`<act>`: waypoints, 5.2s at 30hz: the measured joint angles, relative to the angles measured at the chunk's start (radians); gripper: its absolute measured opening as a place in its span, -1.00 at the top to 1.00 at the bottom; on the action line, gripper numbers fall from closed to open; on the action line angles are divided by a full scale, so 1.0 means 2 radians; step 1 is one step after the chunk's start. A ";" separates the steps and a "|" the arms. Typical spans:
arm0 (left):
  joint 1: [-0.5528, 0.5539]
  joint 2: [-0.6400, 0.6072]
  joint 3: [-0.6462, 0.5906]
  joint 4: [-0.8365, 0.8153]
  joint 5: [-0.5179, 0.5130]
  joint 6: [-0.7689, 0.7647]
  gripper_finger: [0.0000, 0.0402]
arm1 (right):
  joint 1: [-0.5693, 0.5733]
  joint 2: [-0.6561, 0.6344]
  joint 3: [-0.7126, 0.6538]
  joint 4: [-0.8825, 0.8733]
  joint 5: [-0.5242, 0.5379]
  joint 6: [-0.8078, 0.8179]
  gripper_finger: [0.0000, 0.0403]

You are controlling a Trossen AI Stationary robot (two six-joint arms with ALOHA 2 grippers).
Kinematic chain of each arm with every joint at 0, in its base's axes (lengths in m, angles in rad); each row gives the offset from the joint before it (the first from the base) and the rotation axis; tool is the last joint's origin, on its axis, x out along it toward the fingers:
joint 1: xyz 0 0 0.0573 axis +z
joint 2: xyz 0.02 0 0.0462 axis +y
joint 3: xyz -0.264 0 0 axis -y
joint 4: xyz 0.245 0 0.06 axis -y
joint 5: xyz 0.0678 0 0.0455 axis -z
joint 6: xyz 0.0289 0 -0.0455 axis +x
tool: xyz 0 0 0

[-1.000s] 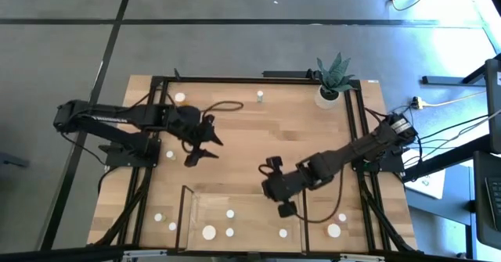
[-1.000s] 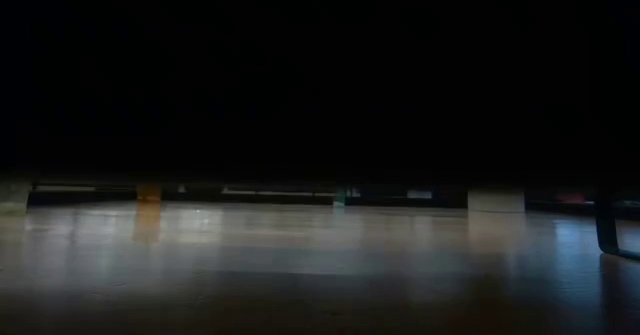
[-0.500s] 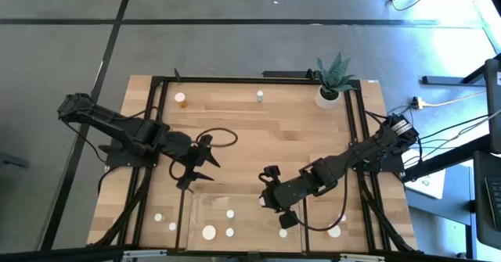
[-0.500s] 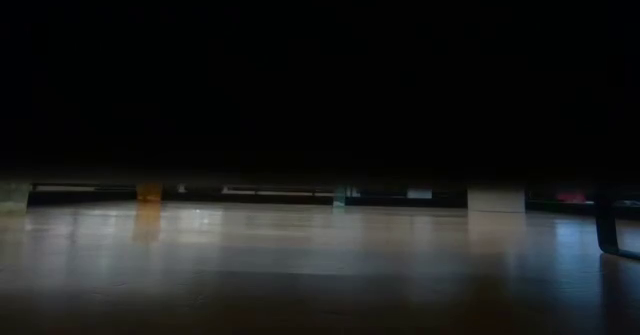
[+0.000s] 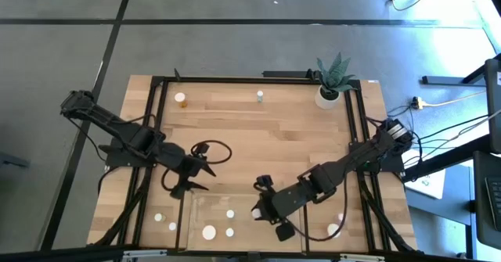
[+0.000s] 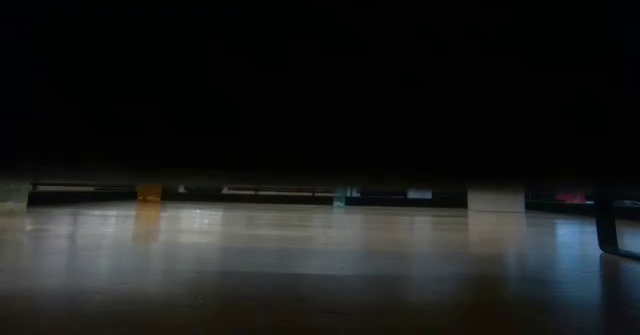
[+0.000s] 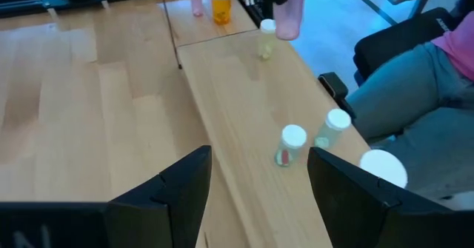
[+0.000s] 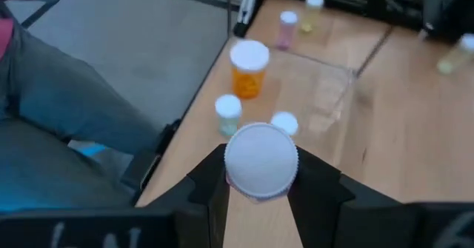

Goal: Pick and place medicine bottles onto shelf by color
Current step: Put the top middle pink pill bottle on the shelf, then put the bottom orange pill bottle on the shelf aligned with the other orange pill bottle

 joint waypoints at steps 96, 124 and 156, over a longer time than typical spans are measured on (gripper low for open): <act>-0.092 0.000 0.000 0.005 -0.104 0.002 -0.08 | 0.022 0.175 0.108 -0.100 -0.058 -0.024 0.31; -0.092 0.000 0.000 0.005 -0.103 -0.034 -0.08 | 0.019 0.174 0.108 -0.100 -0.058 -0.028 0.00; -0.065 -0.058 0.000 -0.035 -0.179 -0.056 -0.08 | 0.009 0.174 0.371 -0.414 0.138 -0.040 0.00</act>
